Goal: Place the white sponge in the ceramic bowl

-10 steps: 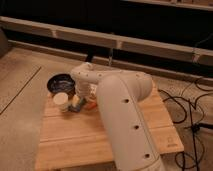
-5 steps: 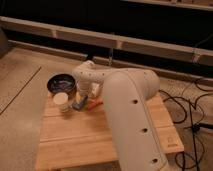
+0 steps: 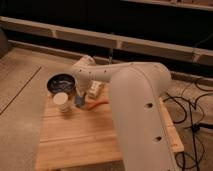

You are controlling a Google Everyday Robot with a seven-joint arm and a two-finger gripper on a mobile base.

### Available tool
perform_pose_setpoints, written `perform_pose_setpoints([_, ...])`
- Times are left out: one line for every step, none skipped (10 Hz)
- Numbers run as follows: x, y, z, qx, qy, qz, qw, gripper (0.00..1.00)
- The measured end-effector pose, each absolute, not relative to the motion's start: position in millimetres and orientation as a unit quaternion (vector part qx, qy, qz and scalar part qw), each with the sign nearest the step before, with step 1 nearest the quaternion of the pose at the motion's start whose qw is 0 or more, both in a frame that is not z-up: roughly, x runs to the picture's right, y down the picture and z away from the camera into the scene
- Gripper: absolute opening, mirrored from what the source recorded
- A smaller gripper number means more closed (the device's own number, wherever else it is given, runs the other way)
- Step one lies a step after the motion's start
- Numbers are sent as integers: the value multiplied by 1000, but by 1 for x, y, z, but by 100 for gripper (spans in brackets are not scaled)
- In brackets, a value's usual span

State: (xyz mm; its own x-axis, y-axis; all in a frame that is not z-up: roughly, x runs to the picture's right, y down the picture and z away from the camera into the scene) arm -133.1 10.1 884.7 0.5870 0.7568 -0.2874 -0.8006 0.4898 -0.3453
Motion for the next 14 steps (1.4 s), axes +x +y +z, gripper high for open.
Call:
perform_pose_setpoints([-136, 0, 877, -217, 40, 453, 864, 0])
perform_pose_setpoints([-135, -5, 874, -212, 38, 454, 865, 0])
perform_pose_setpoints([-135, -4, 874, -212, 38, 453, 865, 0])
perform_pose_setpoints([-136, -3, 874, -213, 38, 453, 865, 0])
perform_pose_setpoints([-136, -4, 874, -213, 38, 453, 865, 0])
perform_pose_setpoints([-136, -3, 874, -213, 39, 453, 865, 0])
perform_pose_setpoints([-134, -5, 875, -211, 42, 453, 865, 0])
perform_pose_setpoints([-128, -15, 877, -202, 48, 453, 867, 0])
perform_pose_setpoints([-122, -32, 880, -187, 54, 447, 873, 0])
perform_pose_setpoints([-123, -52, 880, -169, 57, 432, 884, 0])
perform_pose_setpoints([-128, -70, 881, -153, 58, 416, 895, 0])
perform_pose_setpoints([-137, -85, 882, -144, 55, 402, 903, 0])
perform_pose_setpoints([-146, -101, 889, -136, 50, 383, 912, 0])
perform_pose_setpoints([-156, -113, 895, -133, 42, 368, 919, 0])
